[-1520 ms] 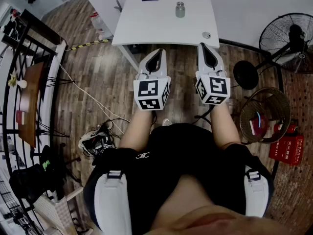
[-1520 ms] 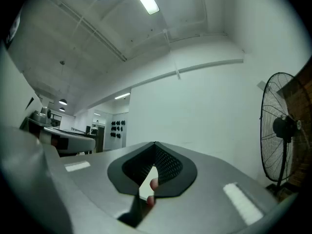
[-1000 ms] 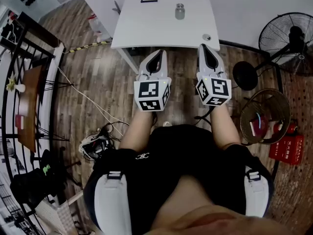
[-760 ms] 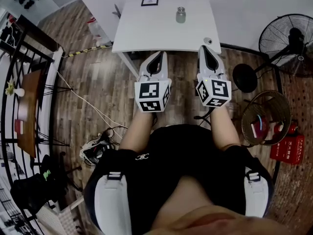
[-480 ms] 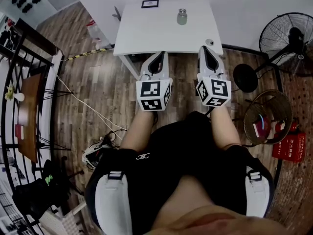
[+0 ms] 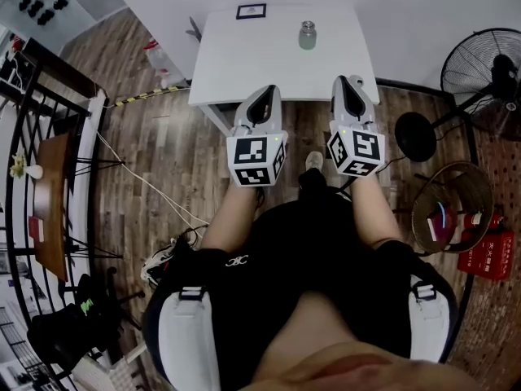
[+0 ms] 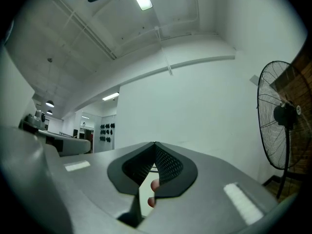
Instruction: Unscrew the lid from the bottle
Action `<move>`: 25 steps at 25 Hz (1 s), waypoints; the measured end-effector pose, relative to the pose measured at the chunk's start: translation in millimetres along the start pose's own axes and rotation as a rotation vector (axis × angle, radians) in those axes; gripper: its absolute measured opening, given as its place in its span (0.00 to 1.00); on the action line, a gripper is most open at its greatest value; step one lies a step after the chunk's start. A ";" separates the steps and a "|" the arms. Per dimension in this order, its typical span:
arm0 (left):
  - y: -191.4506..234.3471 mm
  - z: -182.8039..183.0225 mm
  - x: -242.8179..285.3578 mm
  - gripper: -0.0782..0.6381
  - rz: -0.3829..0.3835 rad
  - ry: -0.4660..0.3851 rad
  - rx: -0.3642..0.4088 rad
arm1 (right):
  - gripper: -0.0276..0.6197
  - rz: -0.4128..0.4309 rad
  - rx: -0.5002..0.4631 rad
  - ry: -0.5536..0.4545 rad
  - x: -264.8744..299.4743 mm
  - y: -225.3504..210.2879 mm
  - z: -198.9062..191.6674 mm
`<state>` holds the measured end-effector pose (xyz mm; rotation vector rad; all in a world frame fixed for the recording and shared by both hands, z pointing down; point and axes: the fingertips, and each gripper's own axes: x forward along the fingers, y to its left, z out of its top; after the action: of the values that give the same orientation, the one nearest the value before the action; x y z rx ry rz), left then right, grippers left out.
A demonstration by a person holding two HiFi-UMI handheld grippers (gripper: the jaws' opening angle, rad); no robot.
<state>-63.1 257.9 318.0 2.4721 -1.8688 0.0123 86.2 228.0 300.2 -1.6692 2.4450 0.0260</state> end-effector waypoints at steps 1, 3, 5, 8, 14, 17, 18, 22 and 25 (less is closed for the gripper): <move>2.2 -0.8 11.0 0.18 -0.002 0.000 -0.003 | 0.04 -0.002 -0.015 -0.001 9.4 -4.4 -2.4; 7.5 -1.9 35.3 0.18 -0.001 0.000 -0.008 | 0.04 -0.001 -0.031 -0.003 31.0 -14.4 -7.9; 13.2 -3.1 61.9 0.18 0.002 0.000 -0.009 | 0.04 0.005 -0.024 0.001 55.5 -26.1 -15.4; 22.3 -4.9 106.2 0.18 0.012 0.009 -0.008 | 0.04 0.017 -0.016 0.015 96.2 -46.5 -25.8; 38.1 -2.9 192.1 0.18 0.035 0.036 0.002 | 0.04 0.046 -0.001 0.060 176.2 -88.0 -41.8; 46.0 -1.3 232.3 0.18 0.047 0.046 -0.001 | 0.04 0.063 0.009 0.082 213.6 -106.7 -49.7; 48.7 -1.5 244.4 0.18 0.049 0.052 -0.003 | 0.04 0.072 0.012 0.089 224.8 -111.2 -52.0; 62.2 -5.2 284.9 0.18 0.059 0.072 -0.001 | 0.04 0.096 0.025 0.108 266.6 -127.9 -60.6; 71.7 -14.8 304.5 0.18 0.066 0.093 0.002 | 0.04 0.117 0.032 0.128 289.0 -139.2 -69.8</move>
<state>-48.6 -53.8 344.6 2.3658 -1.9120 0.1290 103.3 -98.0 335.1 -1.5581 2.6200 -0.1071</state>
